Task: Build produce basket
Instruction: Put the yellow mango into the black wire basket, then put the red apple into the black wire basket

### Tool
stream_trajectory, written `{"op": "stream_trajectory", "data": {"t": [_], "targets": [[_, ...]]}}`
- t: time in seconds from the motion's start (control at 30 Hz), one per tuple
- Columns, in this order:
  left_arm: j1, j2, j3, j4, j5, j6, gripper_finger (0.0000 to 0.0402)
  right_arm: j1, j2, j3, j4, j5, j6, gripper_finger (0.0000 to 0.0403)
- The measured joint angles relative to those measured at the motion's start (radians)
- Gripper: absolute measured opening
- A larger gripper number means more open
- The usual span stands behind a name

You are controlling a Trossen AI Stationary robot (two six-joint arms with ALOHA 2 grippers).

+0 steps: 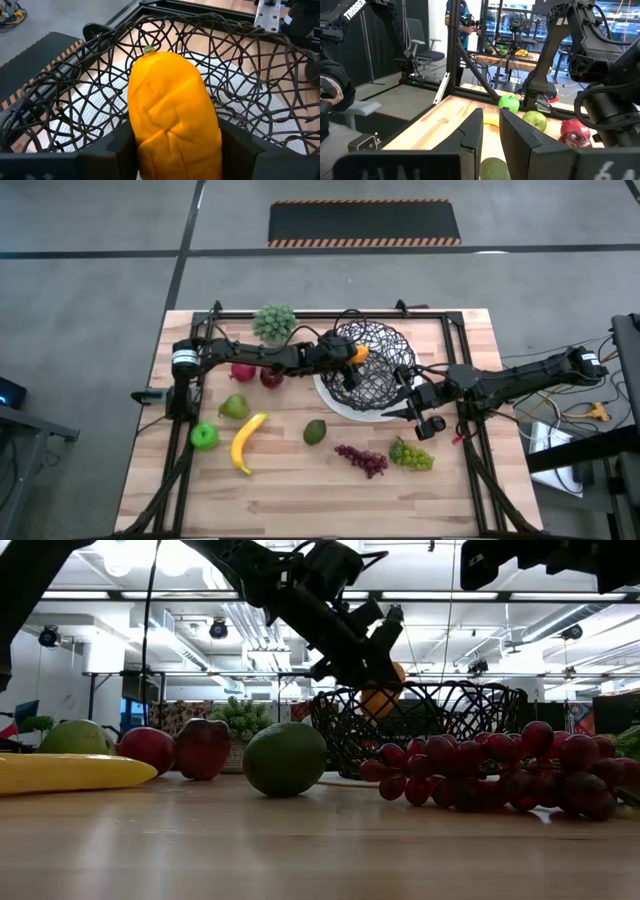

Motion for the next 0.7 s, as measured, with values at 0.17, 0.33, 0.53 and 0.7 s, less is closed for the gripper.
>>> {"op": "stream_trajectory", "data": {"t": [0.17,0.33,0.53,0.7], "targets": [[0.0,0.0,0.0,-0.008,-0.019,-0.001,0.0236,0.0,0.0,0.0,-0.002,0.0,0.002,0.0054],[0.0,-0.002,0.0,-0.008,-0.02,0.0,0.0258,0.0,0.0,0.0,-0.006,0.0,0.002,0.0054],[-0.001,-0.026,0.0,-0.013,-0.02,0.0,0.0261,0.0,0.0,0.0,-0.007,0.0,0.002,0.0054],[-0.016,-0.094,-0.002,-0.085,-0.02,0.004,0.026,0.0,0.0,0.0,-0.017,0.001,0.002,0.0054]]}}
